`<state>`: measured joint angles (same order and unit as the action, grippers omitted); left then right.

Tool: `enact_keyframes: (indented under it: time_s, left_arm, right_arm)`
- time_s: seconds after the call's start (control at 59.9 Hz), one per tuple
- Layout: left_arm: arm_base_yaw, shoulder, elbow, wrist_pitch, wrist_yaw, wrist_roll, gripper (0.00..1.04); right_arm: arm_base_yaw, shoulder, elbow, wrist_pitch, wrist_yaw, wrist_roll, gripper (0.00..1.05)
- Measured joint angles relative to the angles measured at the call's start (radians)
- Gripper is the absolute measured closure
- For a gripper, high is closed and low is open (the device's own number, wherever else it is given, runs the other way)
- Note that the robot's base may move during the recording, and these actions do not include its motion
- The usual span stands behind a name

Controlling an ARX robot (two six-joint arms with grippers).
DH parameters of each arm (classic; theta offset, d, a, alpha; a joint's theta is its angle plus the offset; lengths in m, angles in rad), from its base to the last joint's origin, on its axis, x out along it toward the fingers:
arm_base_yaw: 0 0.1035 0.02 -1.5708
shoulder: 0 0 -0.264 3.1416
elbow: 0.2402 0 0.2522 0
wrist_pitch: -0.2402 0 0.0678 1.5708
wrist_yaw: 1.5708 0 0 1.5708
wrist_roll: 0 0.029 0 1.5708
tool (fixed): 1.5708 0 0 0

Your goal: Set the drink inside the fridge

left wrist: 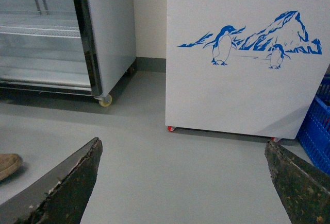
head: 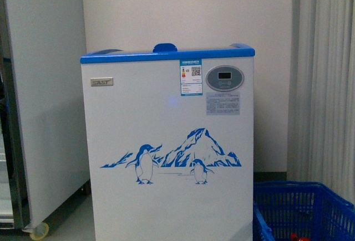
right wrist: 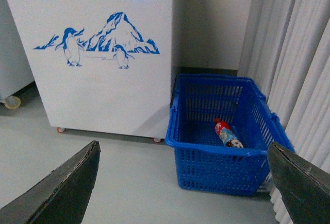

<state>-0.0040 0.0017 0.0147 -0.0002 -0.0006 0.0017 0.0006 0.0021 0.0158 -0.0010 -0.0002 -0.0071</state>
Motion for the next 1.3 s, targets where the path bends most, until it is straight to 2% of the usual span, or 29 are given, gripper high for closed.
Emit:
enact_keyframes:
  time_s: [1.218,1.234,1.301]
  left_arm:
    - [0.000,0.000,0.000,0.000,0.001,0.000,0.08]
    - [0.000,0.000,0.000,0.000,0.001,0.000,0.08]
    - [0.000,0.000,0.000,0.000,0.000,0.000,0.08]
  right_arm:
    - [0.000,0.000,0.000,0.000,0.001,0.000,0.08]
    - [0.006,0.011,0.003,-0.012,0.024,0.003,0.08]
    - [0.033,0.156,0.072,-0.153,0.227,0.017,0.08]
